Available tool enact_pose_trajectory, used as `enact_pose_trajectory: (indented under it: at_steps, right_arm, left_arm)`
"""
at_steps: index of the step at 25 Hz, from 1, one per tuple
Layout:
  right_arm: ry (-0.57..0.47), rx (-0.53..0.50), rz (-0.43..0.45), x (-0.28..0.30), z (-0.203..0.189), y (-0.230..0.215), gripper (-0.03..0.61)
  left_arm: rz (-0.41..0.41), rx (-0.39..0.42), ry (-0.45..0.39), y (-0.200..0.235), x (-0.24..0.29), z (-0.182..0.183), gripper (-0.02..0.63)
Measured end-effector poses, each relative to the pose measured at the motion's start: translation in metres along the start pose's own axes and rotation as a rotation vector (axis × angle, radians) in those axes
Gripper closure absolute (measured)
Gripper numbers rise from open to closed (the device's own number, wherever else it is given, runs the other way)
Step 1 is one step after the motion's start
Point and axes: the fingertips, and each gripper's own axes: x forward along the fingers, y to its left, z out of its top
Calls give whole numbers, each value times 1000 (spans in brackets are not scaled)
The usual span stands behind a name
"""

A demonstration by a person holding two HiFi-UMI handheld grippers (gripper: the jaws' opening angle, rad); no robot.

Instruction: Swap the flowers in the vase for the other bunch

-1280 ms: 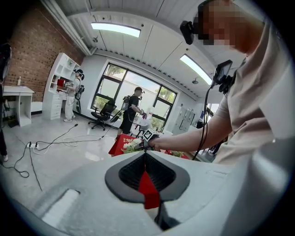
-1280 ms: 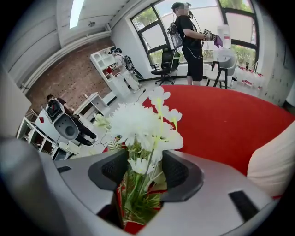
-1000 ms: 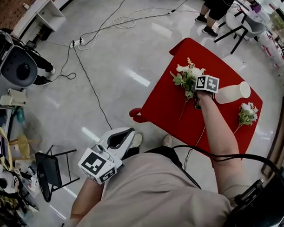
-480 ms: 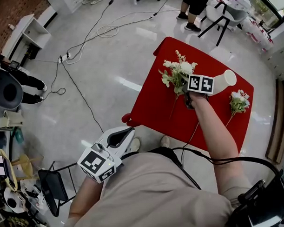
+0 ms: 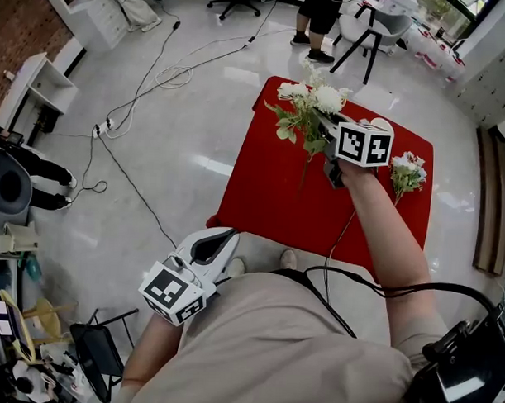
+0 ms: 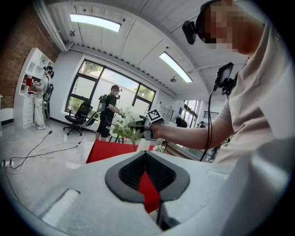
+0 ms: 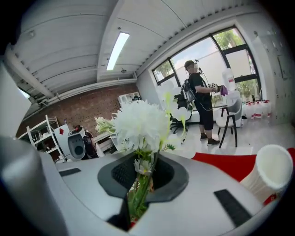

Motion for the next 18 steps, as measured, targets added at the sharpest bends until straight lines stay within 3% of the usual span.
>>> enact_pose_trajectory:
  at_steps: [7,18]
  right_arm:
    - [-142,-78,8,-55,70,8,525]
    - [-342,-144,-82,-137,158,-30,526]
  left_arm:
    - [-31,11,-9,-19,13,9,606]
    - [-52,18,-18,-37,33,6,606]
